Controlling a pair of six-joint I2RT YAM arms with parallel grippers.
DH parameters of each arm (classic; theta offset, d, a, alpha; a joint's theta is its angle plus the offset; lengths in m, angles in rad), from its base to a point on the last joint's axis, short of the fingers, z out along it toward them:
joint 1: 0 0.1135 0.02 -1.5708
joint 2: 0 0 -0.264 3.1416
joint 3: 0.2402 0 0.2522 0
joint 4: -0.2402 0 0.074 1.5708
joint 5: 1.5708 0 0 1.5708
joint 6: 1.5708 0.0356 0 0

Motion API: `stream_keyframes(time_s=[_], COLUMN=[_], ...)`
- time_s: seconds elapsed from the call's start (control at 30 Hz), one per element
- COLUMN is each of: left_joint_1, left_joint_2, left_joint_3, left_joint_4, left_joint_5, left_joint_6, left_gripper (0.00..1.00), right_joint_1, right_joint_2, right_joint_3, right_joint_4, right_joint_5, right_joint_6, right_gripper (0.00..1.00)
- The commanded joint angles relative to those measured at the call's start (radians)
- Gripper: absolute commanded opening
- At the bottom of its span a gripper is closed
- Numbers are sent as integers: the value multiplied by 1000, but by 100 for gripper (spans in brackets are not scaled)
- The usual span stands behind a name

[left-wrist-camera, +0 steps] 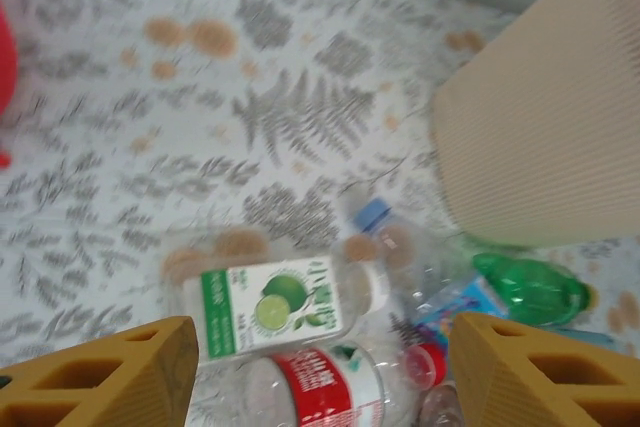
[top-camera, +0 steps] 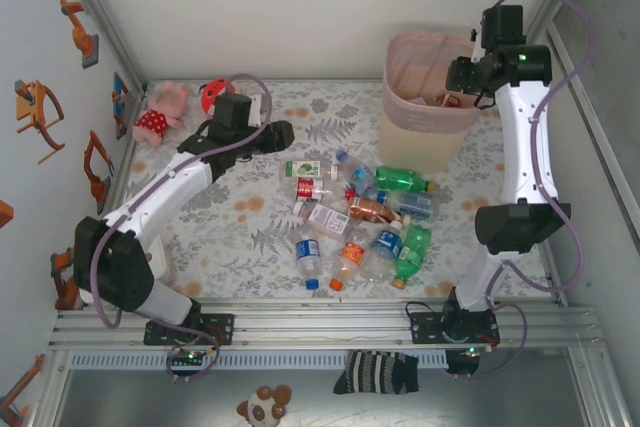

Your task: Put the plastic bottles in the bin

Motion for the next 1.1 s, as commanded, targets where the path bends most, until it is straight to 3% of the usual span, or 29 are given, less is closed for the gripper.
stream_keyframes(time_s=[0.0,0.37,0.53,0.63,0.83,1.07], left_joint_1=[2,5,16,21,32,39], left_joint_2=[49,203,303,358,389,446], left_joint_3=[35,46,156,208,191,206], left_joint_4=[-116,-102,-260,-321,-263,-250], left_joint_5=[-80,-47,-6,29,62,96], left_joint_6=[-163,-633,-850,-939,-1113,-1228], left_gripper=[65,70,74,80,79,84], right_joint_1=[10,14,15,14,14,14], right_joint_2=[-54,-175,-214,-236,-266,-305], right_joint_3=[-36,-182,-232,-260,-290,-325], right_joint_4=[26,111,127,134,134,139], right_joint_5=[-15,-8,4,9,36,62], right_joint_6=[19,13,12,9,-10,-5], right_gripper=[55,55,55,55,55,55])
